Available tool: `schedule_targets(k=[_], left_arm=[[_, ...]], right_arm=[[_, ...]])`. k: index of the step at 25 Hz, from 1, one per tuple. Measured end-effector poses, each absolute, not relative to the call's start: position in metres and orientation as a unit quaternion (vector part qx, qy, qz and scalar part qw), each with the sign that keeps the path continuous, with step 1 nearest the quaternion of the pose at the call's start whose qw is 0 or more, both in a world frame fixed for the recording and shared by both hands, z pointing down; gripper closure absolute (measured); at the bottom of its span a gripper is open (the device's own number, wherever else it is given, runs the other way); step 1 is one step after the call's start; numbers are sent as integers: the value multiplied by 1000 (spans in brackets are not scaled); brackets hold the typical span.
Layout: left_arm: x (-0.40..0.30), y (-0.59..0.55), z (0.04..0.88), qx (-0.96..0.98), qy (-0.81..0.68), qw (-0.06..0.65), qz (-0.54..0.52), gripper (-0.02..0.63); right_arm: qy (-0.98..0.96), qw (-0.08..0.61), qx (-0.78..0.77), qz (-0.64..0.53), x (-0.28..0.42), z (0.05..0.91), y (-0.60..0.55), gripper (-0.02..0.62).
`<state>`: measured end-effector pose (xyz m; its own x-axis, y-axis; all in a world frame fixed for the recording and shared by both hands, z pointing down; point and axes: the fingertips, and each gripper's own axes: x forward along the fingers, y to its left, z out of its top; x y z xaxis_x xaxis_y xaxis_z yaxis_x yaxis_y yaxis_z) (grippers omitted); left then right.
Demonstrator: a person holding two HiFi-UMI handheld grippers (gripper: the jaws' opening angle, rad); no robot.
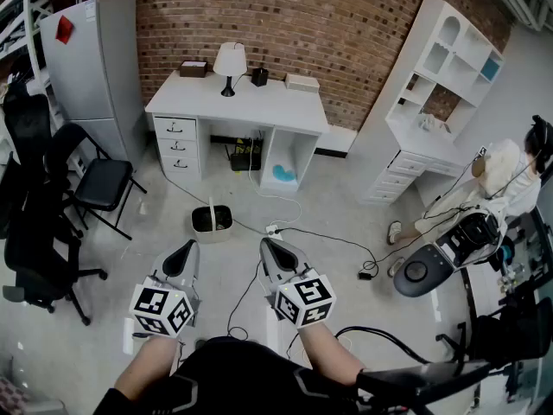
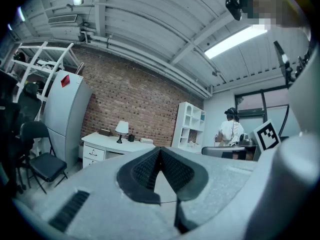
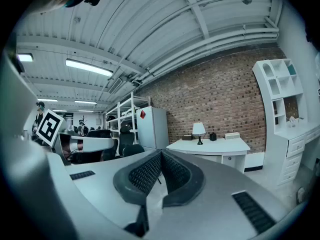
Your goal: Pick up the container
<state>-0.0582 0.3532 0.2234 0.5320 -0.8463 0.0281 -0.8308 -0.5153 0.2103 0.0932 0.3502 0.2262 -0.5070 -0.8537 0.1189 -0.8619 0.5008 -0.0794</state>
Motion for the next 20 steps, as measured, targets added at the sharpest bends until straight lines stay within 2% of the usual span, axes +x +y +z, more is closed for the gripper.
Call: schedule_targets(k=[20], left_arm=[[-78,349,234,873,-475,106,-38,600]], right_arm=[[-868,18,491,68,74,222,342,588]])
